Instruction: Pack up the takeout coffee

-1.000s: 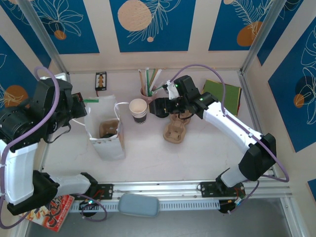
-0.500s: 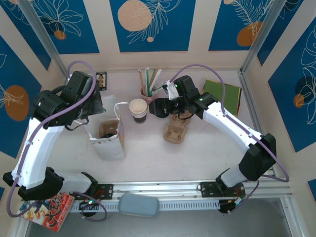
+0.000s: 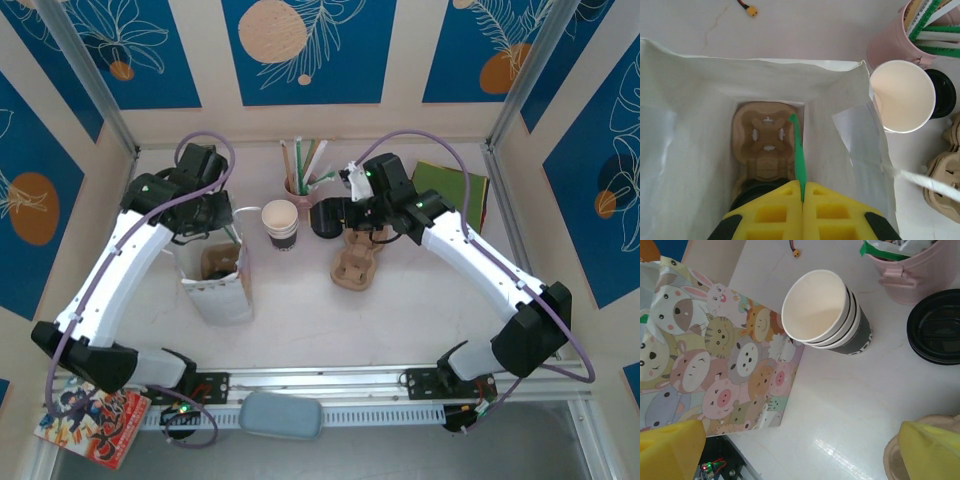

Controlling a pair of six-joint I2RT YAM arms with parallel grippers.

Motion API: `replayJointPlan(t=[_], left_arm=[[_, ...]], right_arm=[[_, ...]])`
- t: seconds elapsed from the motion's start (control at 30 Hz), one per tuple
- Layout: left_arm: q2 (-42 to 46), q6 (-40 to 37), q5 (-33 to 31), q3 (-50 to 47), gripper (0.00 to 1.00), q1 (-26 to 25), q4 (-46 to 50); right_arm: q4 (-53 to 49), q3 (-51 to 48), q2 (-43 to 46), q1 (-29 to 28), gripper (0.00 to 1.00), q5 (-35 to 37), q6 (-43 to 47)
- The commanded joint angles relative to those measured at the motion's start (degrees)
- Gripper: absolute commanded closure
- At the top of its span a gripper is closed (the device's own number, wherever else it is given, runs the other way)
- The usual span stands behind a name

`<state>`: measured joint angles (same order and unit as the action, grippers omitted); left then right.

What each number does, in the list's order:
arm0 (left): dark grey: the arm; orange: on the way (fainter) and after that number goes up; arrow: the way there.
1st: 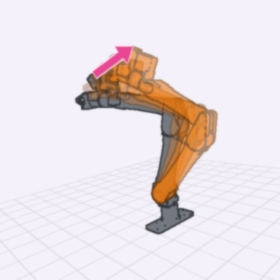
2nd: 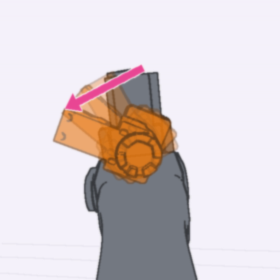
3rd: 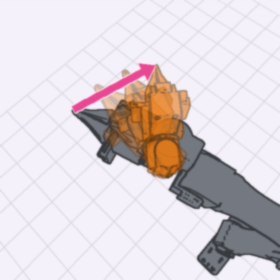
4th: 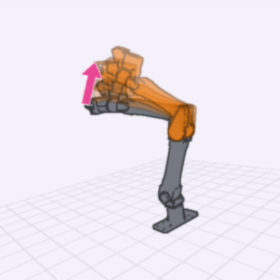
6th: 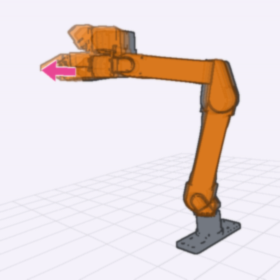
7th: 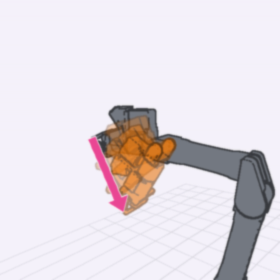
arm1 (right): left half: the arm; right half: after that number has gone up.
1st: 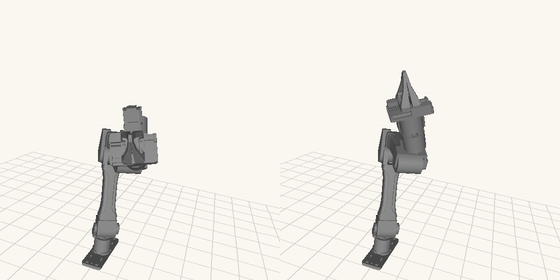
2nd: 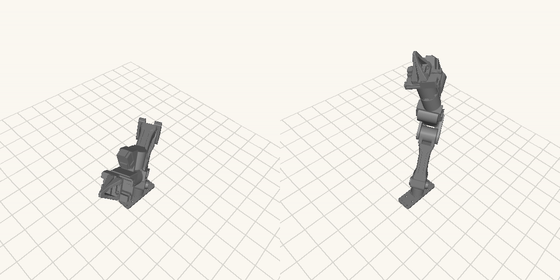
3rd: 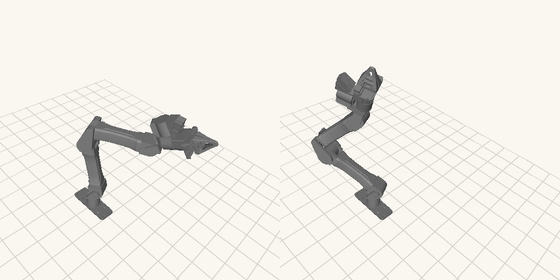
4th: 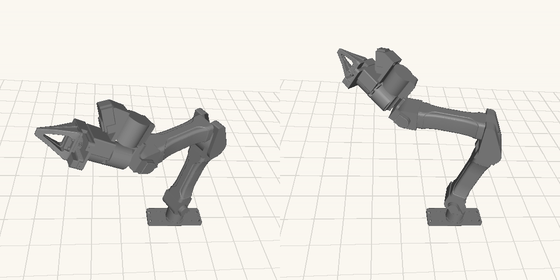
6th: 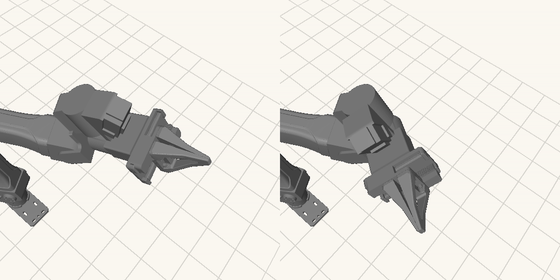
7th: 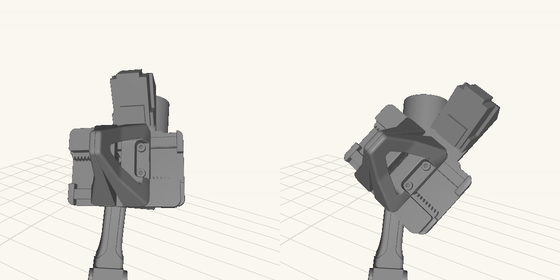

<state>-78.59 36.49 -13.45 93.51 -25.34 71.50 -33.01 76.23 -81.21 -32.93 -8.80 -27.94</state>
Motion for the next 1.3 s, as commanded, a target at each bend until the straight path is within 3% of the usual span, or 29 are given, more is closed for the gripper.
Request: replayJointPlan(t=[0.0, 0.1, 0.17, 0.27, 0.47, 0.63, 0.97, 1.27], left_arm=[[-1.19, -1.50, 2.69, -1.55, 0.91, 1.25, -2.95], [-1.74, -1.51, 2.80, -2.11, 0.80, 1.75, -3.03], [-1.62, -1.68, 2.82, -2.05, 0.67, 2.18, -2.95], [-1.65, -1.62, 2.73, -1.21, 0.60, 2.82, -2.14], [-1.76, -2.19, 3.24, 3.21, 0.36, 3.28, -0.53], [-3.11, -3.91, 5.77, 8.79, 0.00, 3.29, -0.41], [-9.97, -8.99, 11.07, 22.26, 0.00, 3.46, -1.90], [-12.64, -13.02, 24.75, 20.64, 0.00, 3.29, -12.86]], right_arm=[[-1.45, -0.64, 1.63, 0.57, 0.01, 0.52, -0.09], [-1.69, -0.63, 1.65, 0.89, 0.01, 0.75, -0.19], [-1.79, -0.64, 1.42, 1.11, 0.01, 0.88, -0.33], [-2.02, -0.31, 0.92, 1.46, 0.01, 1.19, -0.58], [-3.88, 1.68, -0.96, 2.64, 0.01, 3.39, -1.36], [-6.52, 4.47, -3.00, 4.27, 0.01, 5.98, -1.33], [-17.46, 15.09, -11.44, 11.36, 0.01, 18.24, -1.46], [-26.26, 27.32, -23.80, 20.88, 0.05, 22.03, -0.05]])
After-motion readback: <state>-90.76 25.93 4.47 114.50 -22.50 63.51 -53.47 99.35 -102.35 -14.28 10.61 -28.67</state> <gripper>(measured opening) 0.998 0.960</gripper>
